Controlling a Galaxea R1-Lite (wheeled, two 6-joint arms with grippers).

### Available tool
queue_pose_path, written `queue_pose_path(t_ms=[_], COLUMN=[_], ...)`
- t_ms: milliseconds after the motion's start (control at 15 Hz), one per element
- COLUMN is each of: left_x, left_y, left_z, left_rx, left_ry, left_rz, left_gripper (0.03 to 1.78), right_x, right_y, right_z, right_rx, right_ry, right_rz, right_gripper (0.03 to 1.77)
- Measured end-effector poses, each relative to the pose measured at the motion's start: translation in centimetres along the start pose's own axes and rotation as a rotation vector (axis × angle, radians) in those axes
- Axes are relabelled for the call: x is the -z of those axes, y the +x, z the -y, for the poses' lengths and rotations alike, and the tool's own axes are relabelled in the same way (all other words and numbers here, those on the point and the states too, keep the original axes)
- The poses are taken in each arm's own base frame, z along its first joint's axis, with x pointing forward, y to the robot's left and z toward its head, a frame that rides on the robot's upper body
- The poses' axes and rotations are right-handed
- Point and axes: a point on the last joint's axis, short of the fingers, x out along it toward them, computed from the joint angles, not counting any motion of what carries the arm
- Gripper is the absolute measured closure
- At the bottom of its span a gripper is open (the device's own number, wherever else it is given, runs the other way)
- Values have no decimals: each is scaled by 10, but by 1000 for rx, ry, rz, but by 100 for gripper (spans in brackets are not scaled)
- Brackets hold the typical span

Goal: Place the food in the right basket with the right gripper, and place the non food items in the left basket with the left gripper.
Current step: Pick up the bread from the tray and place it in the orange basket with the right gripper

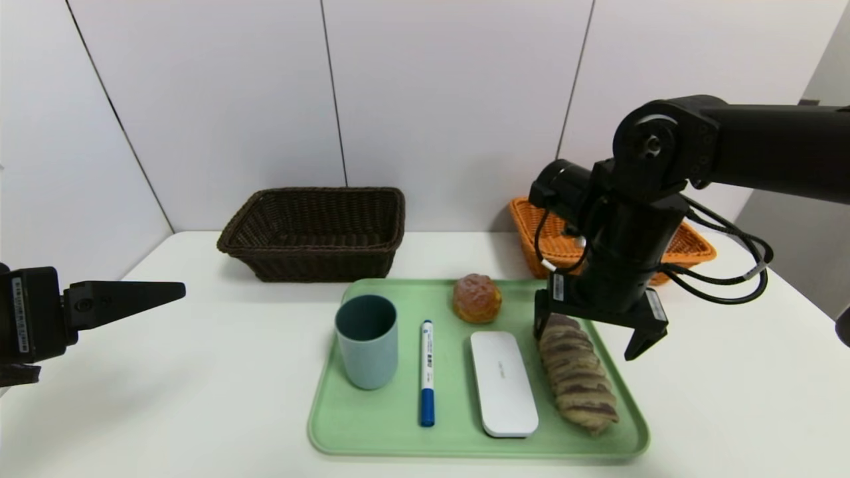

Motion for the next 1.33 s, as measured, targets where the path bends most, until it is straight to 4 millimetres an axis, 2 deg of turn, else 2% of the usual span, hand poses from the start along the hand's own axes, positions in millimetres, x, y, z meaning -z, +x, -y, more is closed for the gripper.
queue_pose_path(t_ms=[1333], left_x=[0], left_y=[2], left_z=[1], left_rx=[8], left_ry=[6], left_rz=[-8], left_gripper=[12], right_x=[-12], right_y=[32], right_z=[-7], right_rx=[36], right_ry=[27], right_rz=[-72], right_gripper=[9])
